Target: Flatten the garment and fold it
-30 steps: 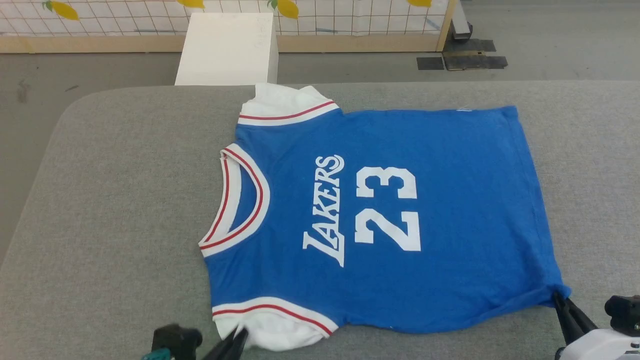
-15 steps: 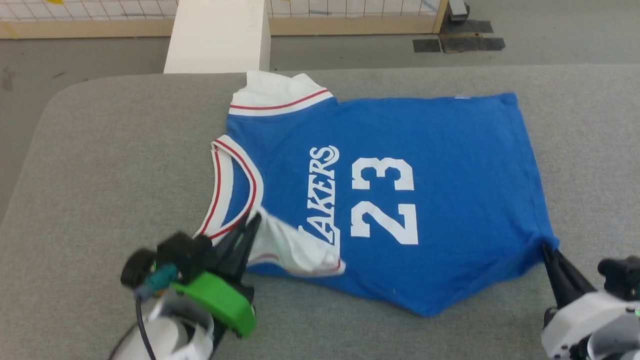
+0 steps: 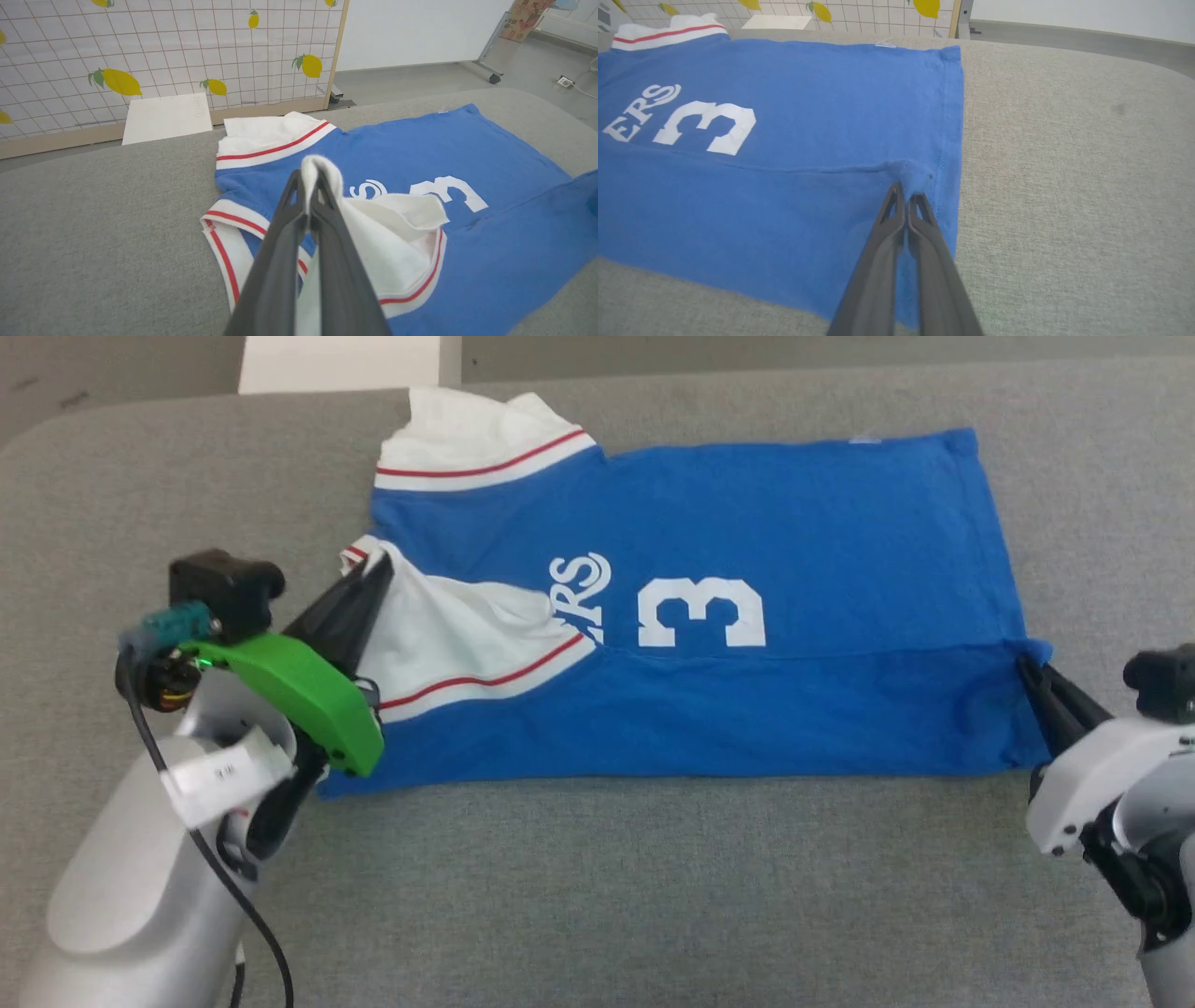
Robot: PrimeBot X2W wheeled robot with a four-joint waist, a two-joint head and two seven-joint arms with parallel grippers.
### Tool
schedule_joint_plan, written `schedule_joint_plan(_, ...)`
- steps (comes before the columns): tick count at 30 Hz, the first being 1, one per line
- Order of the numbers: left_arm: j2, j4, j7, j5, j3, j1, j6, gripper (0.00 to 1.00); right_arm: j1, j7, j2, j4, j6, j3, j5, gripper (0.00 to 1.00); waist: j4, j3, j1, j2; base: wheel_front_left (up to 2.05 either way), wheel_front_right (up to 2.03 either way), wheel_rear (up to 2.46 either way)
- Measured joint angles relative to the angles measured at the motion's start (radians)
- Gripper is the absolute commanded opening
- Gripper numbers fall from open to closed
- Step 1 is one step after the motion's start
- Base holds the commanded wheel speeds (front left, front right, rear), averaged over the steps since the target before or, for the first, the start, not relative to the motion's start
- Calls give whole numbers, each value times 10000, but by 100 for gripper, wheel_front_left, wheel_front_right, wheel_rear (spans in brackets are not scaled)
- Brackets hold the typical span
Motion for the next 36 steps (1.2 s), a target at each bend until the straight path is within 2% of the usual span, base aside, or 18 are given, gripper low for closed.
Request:
schedule_joint_plan(5,77,1103,989,-681,157,-385,6,0,-718,924,-100,723,0,98,238,0,-121,510,1,0,0,0,0)
schedule_joint_plan(10,130,2543,2671,-1402,286,-625,424,0,-1521,2138,-105,1367,0,123,627,0,-236,986,2,0,0,0,0)
schedule_joint_plan(15,253,2871,4197,-1992,314,-1167,648,0,-2139,3375,-58,1555,4,25,834,0,-340,1228,1,0,0,0,0)
schedule_joint_plan(18,280,2742,4468,-2079,355,-1220,784,0,-2238,3847,50,1473,4,-130,844,0,-372,1240,1,0,0,0,0)
schedule_joint_plan(19,280,2696,4405,-2082,364,-1213,800,26,-2239,3940,90,1438,4,-194,844,0,-366,1217,1,0,0,0,0)
schedule_joint_plan(20,280,2650,4270,-2059,355,-1189,811,67,-2235,3950,136,1415,4,-261,844,0,-359,1186,2,0,0,0,0)
schedule_joint_plan(21,280,2556,3998,-1942,349,-1132,828,96,-2216,3921,173,1371,2,-299,838,38,-349,1138,1,0,0,0,0)
schedule_joint_plan(22,265,2502,3599,-1808,334,-1049,842,100,-2178,3850,215,1308,2,-337,838,100,-338,1080,2,0,0,0,0)
schedule_joint_plan(27,173,2153,965,-922,462,-387,1009,100,-1413,2575,464,811,0,-514,838,100,-279,676,2,0,0,0,0)
schedule_joint_plan(33,-320,1448,-2238,92,786,884,1929,100,18,-316,844,50,-2,-779,644,100,-188,-92,2,0,0,0,0)
schedule_joint_plan(36,-617,1197,-3078,219,849,1681,2309,100,670,-1937,1323,-309,-2,-951,458,100,-153,-504,1,0,0,0,0)
